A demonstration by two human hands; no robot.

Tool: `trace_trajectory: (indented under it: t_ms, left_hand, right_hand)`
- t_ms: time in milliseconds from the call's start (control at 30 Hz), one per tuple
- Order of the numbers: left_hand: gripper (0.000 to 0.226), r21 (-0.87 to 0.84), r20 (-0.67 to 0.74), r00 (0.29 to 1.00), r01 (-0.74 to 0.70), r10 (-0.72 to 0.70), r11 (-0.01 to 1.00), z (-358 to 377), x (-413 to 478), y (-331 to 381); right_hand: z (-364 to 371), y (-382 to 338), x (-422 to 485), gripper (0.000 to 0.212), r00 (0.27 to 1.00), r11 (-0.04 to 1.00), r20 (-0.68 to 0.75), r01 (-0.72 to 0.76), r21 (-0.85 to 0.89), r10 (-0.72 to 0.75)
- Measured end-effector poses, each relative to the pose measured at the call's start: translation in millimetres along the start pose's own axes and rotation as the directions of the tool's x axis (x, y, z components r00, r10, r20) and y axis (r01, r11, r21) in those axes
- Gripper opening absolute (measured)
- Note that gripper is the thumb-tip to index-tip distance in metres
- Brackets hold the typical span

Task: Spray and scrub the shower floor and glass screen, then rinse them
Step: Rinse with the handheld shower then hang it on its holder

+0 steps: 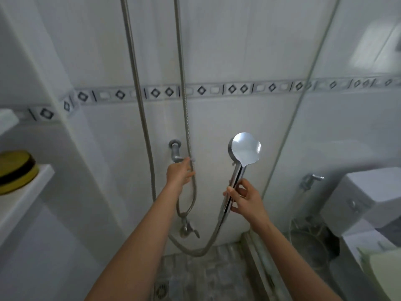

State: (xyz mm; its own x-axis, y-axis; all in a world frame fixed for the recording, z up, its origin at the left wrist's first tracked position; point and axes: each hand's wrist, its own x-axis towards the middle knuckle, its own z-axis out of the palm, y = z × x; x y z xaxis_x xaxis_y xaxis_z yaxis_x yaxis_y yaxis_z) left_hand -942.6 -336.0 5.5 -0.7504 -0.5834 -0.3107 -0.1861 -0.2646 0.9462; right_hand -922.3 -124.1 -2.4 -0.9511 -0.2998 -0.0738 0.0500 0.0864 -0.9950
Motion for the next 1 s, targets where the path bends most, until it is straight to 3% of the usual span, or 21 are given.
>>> trace_trajectory:
  t_ms: [133,233,367,533,600,667,800,900,1000]
  left_hand:
    - [0.018,-0.094,-0.037,0.998,0.042,-0.045,0.995,17.9,22.7,9.3]
    - [0.008,-0.063,-0.013,0.995,0.101,-0.102,0.993,21.0,34.8,0.2]
    - [0.012,-0.052,-0.053,0.988,0.140,-0.142,0.989,27.8,51.4,-8.2]
    - [0.014,0.127,-0.139,0.988,0.086,-0.068,0.988,21.9,63.0,-22.9]
    - [0.007,0.400,-0.197,0.980,0.066,0.016,0.914,14.1,63.8,-28.1]
    - [0.020,0.679,-0.229,0.967,0.074,0.114,0.731,4.3,62.5,-31.9]
    - [0.026,0.913,-0.198,0.932,0.063,0.303,0.403,-5.3,55.8,-30.2]
    - [0.026,0.921,-0.197,0.927,0.064,0.320,0.383,-8.4,48.1,-42.3]
    - [0.046,0.874,-0.143,0.981,0.064,0.130,0.481,6.3,24.6,-56.4]
  right_hand:
    - [-18.8,-34.9,21.7,0.015,0.998,0.999,0.034,0.048,0.004,-0.048]
    - [-27.4,-50.7,33.9,0.014,0.996,0.998,0.059,0.064,0.005,-0.064]
    - [-39.0,-65.2,46.3,0.015,0.993,0.996,0.083,0.088,-0.008,-0.087]
    - [-45.4,-70.6,51.0,0.013,0.990,0.995,0.104,0.096,-0.021,-0.094]
    - [-47.2,-71.8,51.0,0.012,0.989,0.996,0.115,0.091,-0.009,-0.089]
    - [-48.0,-70.4,50.7,0.014,0.989,0.996,0.123,0.089,-0.007,-0.088]
    - [-47.7,-70.9,51.6,0.019,0.989,0.997,0.126,0.070,0.030,-0.073]
    - [-43.3,-75.5,51.4,0.018,0.992,0.994,0.098,0.071,0.080,-0.079]
    - [-35.9,-78.9,53.8,0.017,0.992,0.986,0.039,0.114,0.124,-0.119]
